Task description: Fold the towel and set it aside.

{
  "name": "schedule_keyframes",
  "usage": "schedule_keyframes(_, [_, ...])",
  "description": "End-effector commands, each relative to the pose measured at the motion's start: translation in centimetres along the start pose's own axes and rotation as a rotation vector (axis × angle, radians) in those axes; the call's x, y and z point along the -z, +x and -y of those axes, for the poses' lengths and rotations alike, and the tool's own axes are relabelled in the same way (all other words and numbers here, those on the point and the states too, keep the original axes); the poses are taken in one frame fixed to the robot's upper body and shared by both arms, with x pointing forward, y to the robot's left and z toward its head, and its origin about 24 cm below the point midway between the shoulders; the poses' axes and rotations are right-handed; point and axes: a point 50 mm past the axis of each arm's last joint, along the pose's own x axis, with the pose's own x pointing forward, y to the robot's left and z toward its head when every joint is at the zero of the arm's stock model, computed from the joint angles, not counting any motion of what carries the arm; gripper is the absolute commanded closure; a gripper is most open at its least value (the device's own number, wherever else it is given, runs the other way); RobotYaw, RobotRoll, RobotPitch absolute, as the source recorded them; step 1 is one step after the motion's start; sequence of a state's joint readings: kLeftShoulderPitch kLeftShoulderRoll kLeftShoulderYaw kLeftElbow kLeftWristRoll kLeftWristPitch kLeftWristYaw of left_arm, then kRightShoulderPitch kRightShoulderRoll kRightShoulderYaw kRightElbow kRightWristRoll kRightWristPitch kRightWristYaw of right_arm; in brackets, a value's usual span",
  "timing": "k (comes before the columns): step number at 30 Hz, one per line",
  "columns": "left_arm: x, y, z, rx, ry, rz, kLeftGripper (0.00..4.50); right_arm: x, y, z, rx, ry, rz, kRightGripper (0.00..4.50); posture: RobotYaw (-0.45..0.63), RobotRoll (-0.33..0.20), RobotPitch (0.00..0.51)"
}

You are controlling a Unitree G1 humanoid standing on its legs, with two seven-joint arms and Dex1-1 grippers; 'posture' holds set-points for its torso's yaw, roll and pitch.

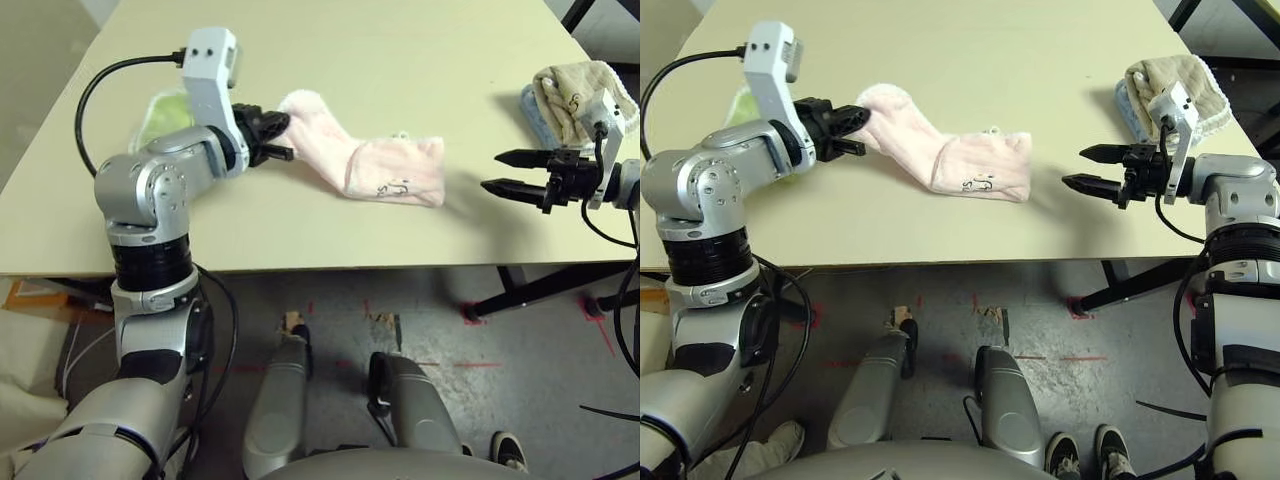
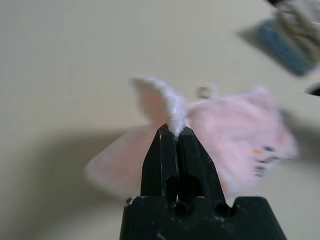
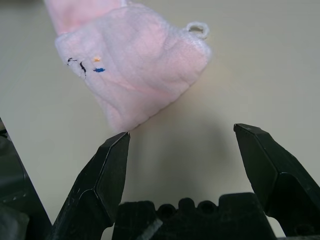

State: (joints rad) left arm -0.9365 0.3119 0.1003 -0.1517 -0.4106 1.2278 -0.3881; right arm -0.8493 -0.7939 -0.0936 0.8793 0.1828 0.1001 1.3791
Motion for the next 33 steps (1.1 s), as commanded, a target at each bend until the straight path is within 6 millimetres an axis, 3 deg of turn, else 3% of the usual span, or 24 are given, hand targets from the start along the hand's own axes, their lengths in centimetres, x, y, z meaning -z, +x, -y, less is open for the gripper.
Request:
schedule_keyframes(1, [-0.6,1.4,2.7,0.148,0.057,-0.008,4.47,0.4,0.0,0.1,0.010,0.005,-0.017,0.00,0.09,0.000,0.190])
schedule_keyframes(4, [-0.9,3.4,5.2,0.270,0.119,-0.023,4.47,0.6,0.1,0.1,0.016,0.007,-0.018,0.00,0.08,0.000,0.185])
schedule_keyframes(14, [0.7,9.4,10.0,0.441,0.223,-0.084,4.47,0.9,-0.2,-0.1,0.022,0.008,-0.014,0.00,0.04,0.000,0.168])
schedule_keyframes(20, [3.3,11.8,11.1,0.458,0.258,-0.148,4.47,1.2,-0.5,-0.2,0.031,0.008,-0.014,0.00,0.01,0.000,0.166])
schedule_keyframes(29, [6.5,13.7,11.9,0.410,0.299,-0.214,4.47,1.6,-0.6,-0.7,0.032,0.016,-0.013,0.00,0.00,0.000,0.177])
schedule_keyframes(33, [6.0,13.5,12.3,0.418,0.301,-0.187,3.13,1.7,-0.6,-0.9,0.030,0.021,-0.015,0.00,0.00,0.000,0.186])
